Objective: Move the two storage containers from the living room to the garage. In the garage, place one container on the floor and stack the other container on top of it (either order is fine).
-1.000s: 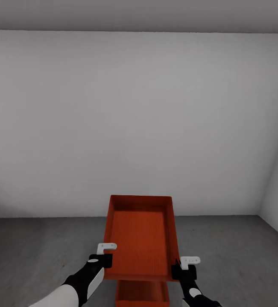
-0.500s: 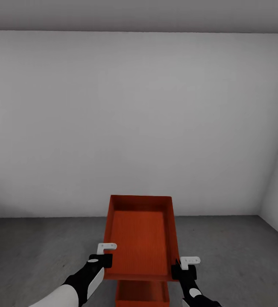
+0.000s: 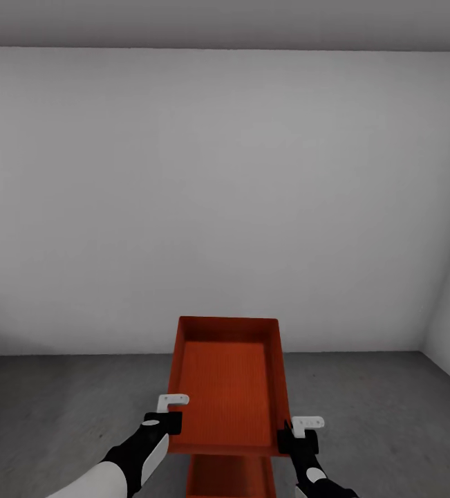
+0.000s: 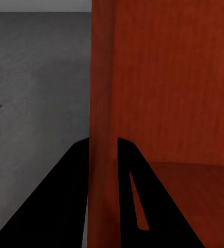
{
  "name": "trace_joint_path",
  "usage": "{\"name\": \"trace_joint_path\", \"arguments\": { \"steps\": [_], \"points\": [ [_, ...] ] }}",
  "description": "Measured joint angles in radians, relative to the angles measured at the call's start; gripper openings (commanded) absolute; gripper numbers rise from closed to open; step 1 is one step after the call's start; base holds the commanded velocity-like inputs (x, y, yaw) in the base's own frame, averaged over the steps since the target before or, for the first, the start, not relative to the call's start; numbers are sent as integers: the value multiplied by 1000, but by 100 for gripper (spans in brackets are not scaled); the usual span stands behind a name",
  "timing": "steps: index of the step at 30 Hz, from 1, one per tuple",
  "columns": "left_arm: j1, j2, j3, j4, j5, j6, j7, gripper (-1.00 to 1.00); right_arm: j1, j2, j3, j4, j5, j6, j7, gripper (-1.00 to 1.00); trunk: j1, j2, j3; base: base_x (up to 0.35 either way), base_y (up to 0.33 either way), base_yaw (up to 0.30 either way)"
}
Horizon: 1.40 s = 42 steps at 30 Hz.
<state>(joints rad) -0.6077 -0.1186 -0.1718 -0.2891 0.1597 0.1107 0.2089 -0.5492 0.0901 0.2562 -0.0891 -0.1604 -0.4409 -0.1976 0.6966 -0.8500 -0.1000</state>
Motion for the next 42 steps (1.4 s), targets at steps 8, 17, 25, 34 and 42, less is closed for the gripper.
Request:
{"name": "trace_joint_path", "arguments": {
  "steps": [8,17,25,34,42],
  "points": [
    [0,0,0,0,0,0,0,-100,0,0,0,0,0,0,0,-100,0,0,0,75,0,0],
    [0,0,0,0,0,1,0,-100,0,0,2,2,-4,-1,1,-100,0,0,-6,2,0,0],
    [0,0,-3,0,0,1,0,-100,0,1,-1,8,-4,-7,0,-100,0,0,-19,0,0,0],
    [0,0,-4,-1,0,1,0,-100,0,1,0,7,-5,-8,0,-100,0,0,-33,0,0,0],
    [0,-1,-1,-1,-3,1,0,-100,0,1,-4,8,-1,-10,0,-100,0,0,-46,0,0,0]
  ]
}}
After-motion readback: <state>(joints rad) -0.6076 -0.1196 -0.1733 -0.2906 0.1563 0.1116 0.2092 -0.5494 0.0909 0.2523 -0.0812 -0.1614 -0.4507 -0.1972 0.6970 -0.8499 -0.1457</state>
